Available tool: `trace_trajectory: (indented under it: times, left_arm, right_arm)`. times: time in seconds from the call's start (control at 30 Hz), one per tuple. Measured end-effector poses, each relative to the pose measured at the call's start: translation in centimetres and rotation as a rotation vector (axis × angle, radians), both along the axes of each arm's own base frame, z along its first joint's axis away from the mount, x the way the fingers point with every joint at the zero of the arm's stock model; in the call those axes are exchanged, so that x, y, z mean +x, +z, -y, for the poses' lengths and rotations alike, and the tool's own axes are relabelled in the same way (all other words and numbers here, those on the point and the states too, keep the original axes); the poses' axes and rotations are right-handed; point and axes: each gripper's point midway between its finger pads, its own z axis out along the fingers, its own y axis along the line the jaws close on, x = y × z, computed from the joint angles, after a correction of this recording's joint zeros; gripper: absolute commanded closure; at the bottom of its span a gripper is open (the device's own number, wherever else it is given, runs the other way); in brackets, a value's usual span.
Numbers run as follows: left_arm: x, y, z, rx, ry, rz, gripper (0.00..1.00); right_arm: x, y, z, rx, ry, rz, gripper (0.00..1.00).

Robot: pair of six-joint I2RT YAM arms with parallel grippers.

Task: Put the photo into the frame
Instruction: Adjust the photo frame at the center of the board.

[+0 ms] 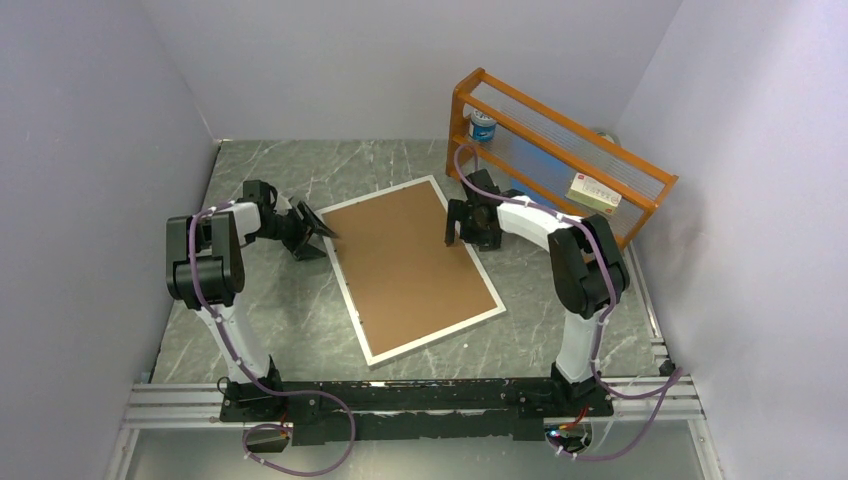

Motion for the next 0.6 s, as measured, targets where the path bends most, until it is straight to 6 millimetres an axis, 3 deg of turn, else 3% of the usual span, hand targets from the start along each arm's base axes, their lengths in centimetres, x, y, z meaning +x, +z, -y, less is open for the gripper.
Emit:
trace_trajectory:
  times: [0.1, 0.3, 0.4, 0.5, 0.6]
  left_arm:
    - [-0.4, 0.0, 0.2, -0.012, 0.0, -0.004, 0.33]
    - [-0.6, 0.1, 0.5, -0.038, 0.002, -0.01, 0.34]
    - [-0.4, 0.1, 0.4, -0.038, 0.011, -0.017, 0.34]
    - [0.5, 0.1, -0.1, -0.031, 0.016, -0.02, 0.34]
    - [2.7, 0.2, -0.9, -0.011, 0.006, -0.002, 0.34]
  right_arm:
    - [-1.4, -1.1, -0.3, 0.047, 0.023, -0.055, 0.12]
    - [-2.8, -0.6, -1.8, 0.181, 0.105, -0.078, 0.15]
    - [-4.5, -0.3, -2.1, 0.236, 0.168, -0.103, 0.15]
    - [-5.8, -0.2, -2.7, 0.282, 0.222, -0.13, 0.15]
    - [-7.1, -0.1, -4.0, 0.329, 0.274, -0.154, 0.15]
